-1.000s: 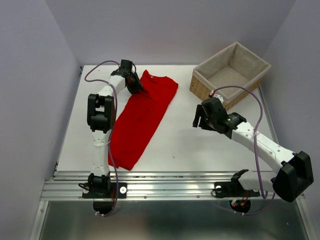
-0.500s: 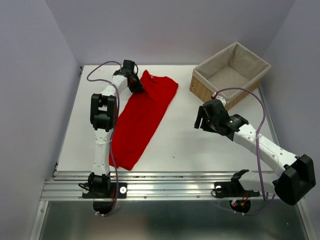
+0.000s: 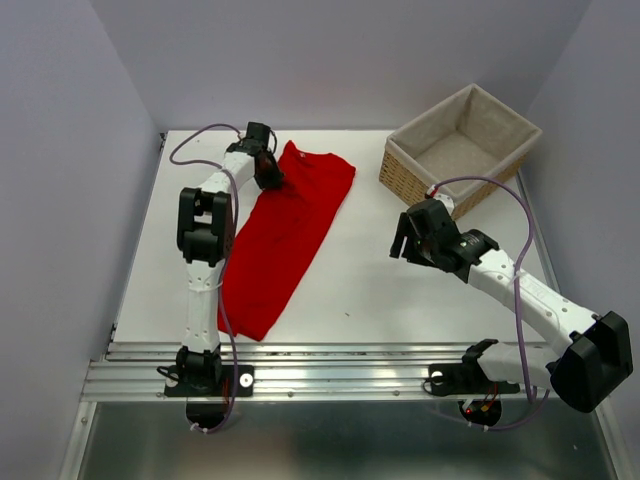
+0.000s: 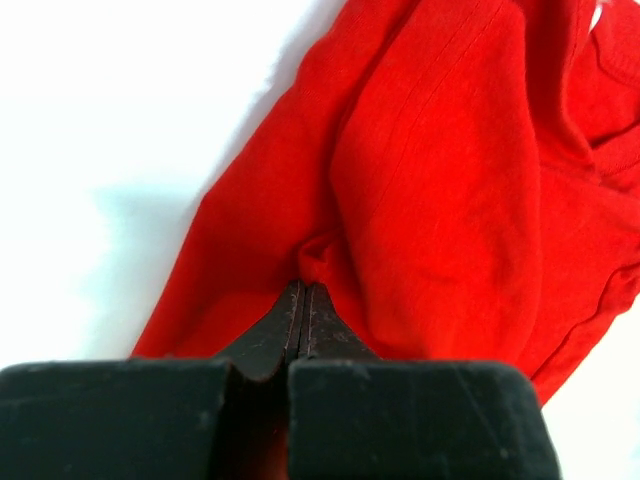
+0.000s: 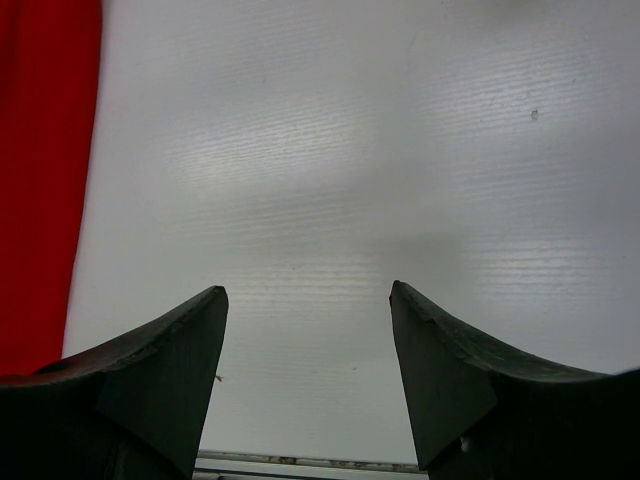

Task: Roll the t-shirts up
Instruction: Fold the T-shirt at the center of the board.

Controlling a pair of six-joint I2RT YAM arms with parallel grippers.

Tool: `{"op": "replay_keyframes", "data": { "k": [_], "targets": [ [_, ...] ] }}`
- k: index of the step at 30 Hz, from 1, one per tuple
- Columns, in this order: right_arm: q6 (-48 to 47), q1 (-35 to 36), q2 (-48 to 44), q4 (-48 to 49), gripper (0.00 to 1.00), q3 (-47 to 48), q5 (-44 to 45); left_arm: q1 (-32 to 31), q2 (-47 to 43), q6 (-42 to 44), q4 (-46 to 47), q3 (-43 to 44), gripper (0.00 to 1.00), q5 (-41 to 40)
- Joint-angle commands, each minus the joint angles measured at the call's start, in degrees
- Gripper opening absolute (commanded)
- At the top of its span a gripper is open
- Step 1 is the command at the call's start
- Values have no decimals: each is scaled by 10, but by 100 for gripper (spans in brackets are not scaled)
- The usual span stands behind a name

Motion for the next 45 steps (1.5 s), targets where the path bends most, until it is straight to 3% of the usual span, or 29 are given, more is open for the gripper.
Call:
{"op": "replay_keyframes", "data": {
  "k": [1,24,27,28,29,30,31,32,38,42,43,45],
  "targets": [
    [6,1,-13,2,72,-3,12,-1,-88,13,-2,-37,0,-32],
    [6,1,-22,6,72,-18,0,-1,-169,-5,16,-149,0,-67],
    [6,1,-24,5,72,-18,-2,0,-164,-9,9,-146,23,-67],
    [4,1,-25,6,72,-17,-4,0,-162,-9,2,-143,49,-67],
    [3,1,-25,7,72,-17,-8,0,-163,-8,0,-141,55,-67],
    [3,1,-24,12,72,-17,-20,0,-165,-7,-3,-136,70,-67],
    [2,1,-23,17,72,-17,-29,0,-169,-6,-6,-134,72,-85],
    [6,1,-19,30,72,-20,-52,0,-180,-2,-6,-135,85,-90],
    [28,57,30,91,72,0,-90,0,-278,20,-7,-199,86,-119],
    [28,129,115,116,69,81,-77,13,-361,34,5,-312,76,-133],
    [27,141,159,120,63,100,-77,25,-395,36,9,-338,65,-127],
    [21,156,205,136,55,137,-87,38,-430,41,16,-416,55,-120]
  ]
}}
